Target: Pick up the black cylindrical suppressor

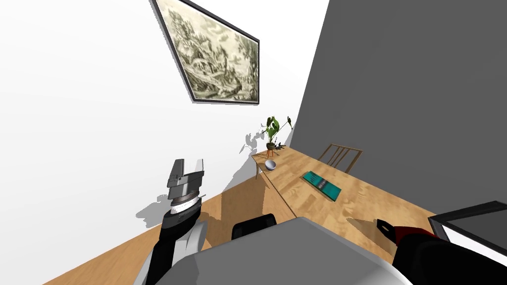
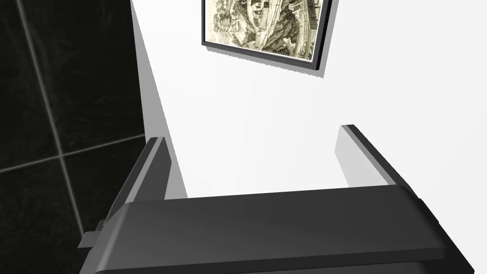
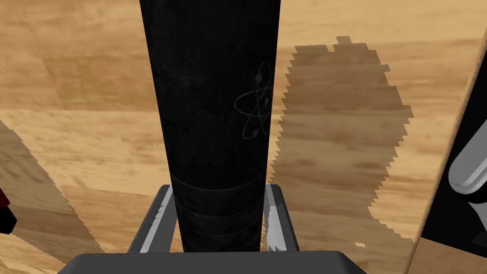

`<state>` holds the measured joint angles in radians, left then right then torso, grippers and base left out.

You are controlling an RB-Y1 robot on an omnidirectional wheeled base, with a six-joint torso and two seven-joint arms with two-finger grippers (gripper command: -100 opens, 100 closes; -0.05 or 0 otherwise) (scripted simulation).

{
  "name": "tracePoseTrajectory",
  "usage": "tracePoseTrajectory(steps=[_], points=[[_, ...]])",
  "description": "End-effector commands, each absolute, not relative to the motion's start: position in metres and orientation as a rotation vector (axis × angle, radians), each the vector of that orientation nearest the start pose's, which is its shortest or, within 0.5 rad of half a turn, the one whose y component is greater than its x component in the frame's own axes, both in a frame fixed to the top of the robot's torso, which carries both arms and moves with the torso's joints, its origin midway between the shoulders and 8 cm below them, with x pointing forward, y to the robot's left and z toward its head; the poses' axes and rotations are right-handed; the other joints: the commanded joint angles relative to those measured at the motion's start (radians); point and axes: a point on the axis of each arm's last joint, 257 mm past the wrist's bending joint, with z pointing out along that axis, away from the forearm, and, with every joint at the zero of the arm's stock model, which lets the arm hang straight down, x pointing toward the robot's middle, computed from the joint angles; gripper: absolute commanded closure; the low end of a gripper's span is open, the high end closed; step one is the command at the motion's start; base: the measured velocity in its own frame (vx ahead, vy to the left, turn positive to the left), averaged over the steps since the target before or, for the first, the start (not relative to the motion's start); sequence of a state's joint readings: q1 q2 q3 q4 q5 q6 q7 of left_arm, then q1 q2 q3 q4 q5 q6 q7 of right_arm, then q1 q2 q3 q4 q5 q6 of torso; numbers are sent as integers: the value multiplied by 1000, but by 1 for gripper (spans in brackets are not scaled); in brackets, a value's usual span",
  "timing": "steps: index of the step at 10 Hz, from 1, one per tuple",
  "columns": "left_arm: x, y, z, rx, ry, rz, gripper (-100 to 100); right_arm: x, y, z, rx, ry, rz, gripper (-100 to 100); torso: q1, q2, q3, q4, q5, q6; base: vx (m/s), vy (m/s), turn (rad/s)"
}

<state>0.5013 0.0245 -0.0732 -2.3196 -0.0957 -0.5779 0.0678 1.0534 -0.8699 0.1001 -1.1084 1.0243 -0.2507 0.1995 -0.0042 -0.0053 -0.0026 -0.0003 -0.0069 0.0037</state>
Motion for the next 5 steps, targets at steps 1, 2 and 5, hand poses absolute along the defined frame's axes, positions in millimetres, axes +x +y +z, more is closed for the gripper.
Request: tracePoseTrajectory(steps=[1,2,5], points=[[326,236,53,-519,596,-1409,0,-199,-594,-476,-260,3062,-409,100,0,0,0,0,0,0,107,-25,-15],[326,236,53,-519,596,-1409,0,-197,-594,-476,-272,3055,-410,100,0,-1,0,0,0,0,44,-6,-5],[326,236,53,-519,596,-1409,0,-196,-595,-476,-288,3053,-413,0,2,5,3,1,0,-1,0,0,0]])
